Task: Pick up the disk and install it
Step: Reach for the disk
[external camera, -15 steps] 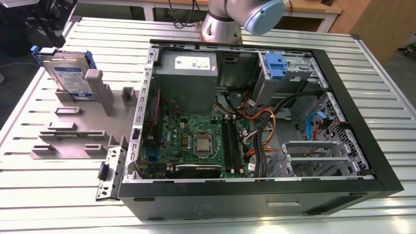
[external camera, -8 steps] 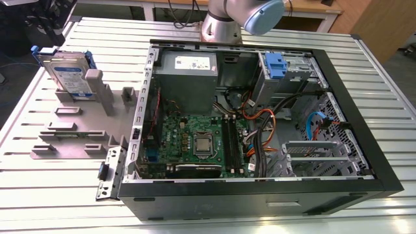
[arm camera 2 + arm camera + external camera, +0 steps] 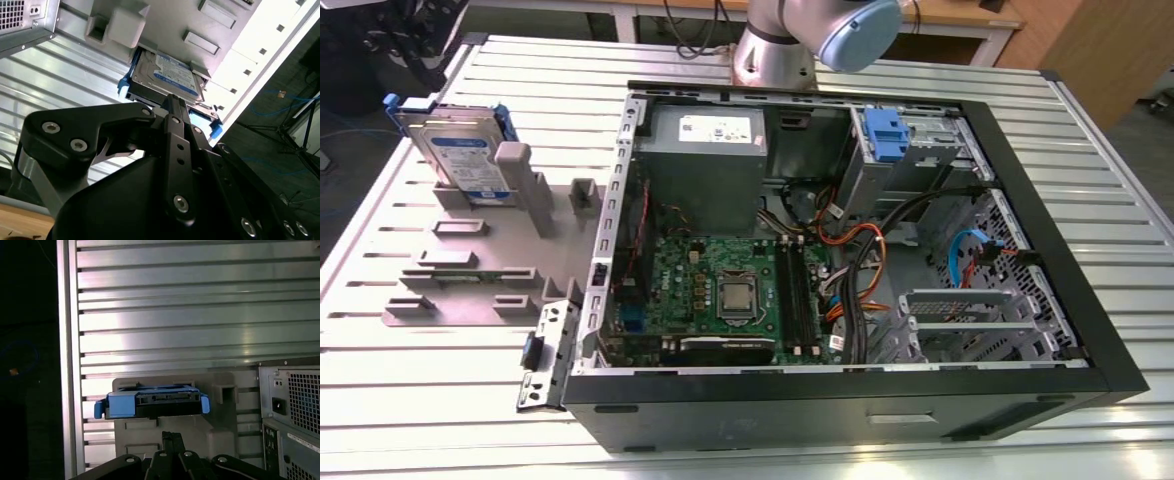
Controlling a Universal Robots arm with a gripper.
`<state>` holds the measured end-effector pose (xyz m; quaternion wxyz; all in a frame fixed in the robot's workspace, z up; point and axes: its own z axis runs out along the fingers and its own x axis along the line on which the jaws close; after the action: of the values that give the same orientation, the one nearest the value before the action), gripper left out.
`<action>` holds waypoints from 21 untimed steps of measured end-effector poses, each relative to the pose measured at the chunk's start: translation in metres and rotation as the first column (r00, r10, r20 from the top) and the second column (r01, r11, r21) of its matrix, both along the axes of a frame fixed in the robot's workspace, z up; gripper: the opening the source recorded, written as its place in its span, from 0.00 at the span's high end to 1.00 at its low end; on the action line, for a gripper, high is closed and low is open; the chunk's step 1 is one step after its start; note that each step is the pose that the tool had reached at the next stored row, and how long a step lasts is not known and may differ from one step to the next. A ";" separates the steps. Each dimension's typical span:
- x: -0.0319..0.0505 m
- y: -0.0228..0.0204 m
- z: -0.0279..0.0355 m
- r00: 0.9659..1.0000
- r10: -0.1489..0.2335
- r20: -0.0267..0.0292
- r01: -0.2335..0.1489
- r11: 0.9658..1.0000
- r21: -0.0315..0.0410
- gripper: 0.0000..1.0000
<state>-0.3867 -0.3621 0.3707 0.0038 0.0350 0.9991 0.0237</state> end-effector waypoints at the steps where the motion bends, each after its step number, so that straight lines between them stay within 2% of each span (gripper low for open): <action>1: -0.0008 0.0000 -0.0004 1.000 0.005 0.000 -0.005 1.000 0.000 0.89; 4: -0.0033 0.0004 -0.0013 1.000 0.022 0.000 -0.022 1.000 0.000 0.89; 7: -0.0098 0.0027 -0.0023 1.000 0.024 0.000 -0.024 1.000 0.000 0.89; 16: -0.0328 0.0136 -0.0053 1.000 0.025 0.000 -0.025 1.000 0.000 0.89; 21: -0.0403 0.0190 -0.0071 1.000 0.025 0.000 -0.025 1.000 0.000 0.89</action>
<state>-0.4270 -0.3431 0.3636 0.0036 0.0225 0.9995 0.0238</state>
